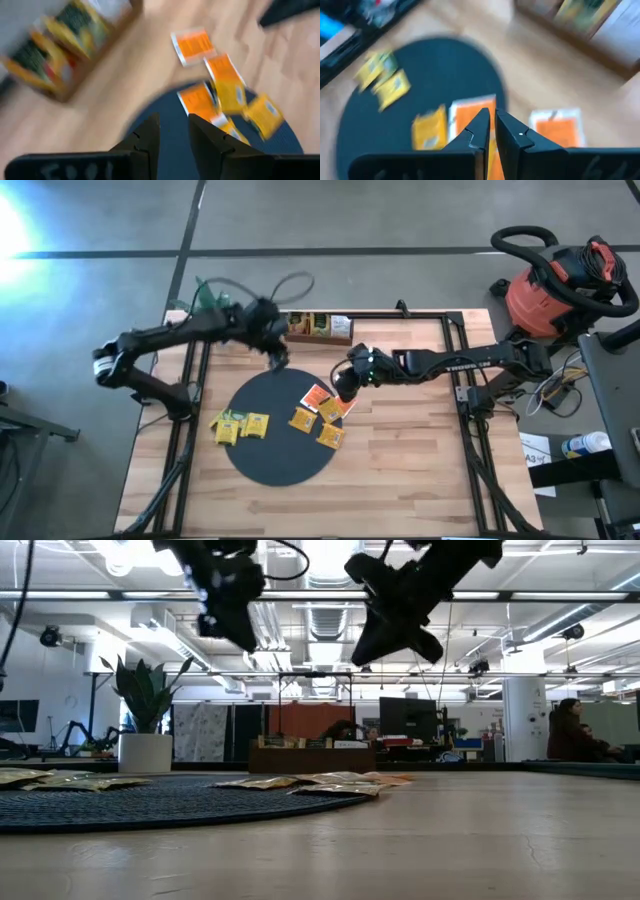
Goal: Pick & Place Tea
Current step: Put the white tea bag into the right section of the wooden organizer
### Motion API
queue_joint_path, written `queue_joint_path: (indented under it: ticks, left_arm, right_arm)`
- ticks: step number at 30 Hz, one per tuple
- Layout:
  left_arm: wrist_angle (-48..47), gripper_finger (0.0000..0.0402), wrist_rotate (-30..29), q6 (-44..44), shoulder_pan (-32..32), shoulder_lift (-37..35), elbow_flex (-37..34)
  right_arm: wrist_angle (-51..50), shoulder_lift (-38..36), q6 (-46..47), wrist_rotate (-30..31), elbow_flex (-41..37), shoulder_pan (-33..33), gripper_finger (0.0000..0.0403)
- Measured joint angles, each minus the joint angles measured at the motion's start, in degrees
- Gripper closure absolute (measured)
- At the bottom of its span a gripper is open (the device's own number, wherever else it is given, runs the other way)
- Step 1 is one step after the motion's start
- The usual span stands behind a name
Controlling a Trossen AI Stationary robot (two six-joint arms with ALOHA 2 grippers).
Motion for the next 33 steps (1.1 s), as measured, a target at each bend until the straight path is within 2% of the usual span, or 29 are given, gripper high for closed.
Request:
queue_joint_path:
  ticks: [3, 9, 15, 25, 33]
  left_arm:
    - [0.5, 0.0305, 0.0, -5.6, -3.8, -4.8, -6.8]
    - [2.2, 0.0305, -0.2, -18.1, -9.6, -12.3, -17.2]
    - [2.4, 0.0305, -0.4, -25.4, -12.6, -17.4, -23.6]
    - [3.3, 0.0305, -0.5, -28.1, -12.9, -19.7, -31.1]
    - [9.4, 0.0305, -0.6, -27.5, -12.9, -19.6, -35.8]
  right_arm:
    - [-2.6, 1.2, 2.0, -6.2, -0.8, -1.7, 0.0376]
    - [-2.1, 2.6, 2.6, -6.8, -2.5, -2.2, 0.0376]
    - [-2.3, 2.6, 4.9, -6.9, -4.0, -2.3, 0.0376]
    - [-2.2, 2.7, 6.3, -6.7, -4.3, -2.3, 0.0376]
    - [-2.2, 2.7, 9.1, -6.1, -4.3, -2.4, 0.0376]
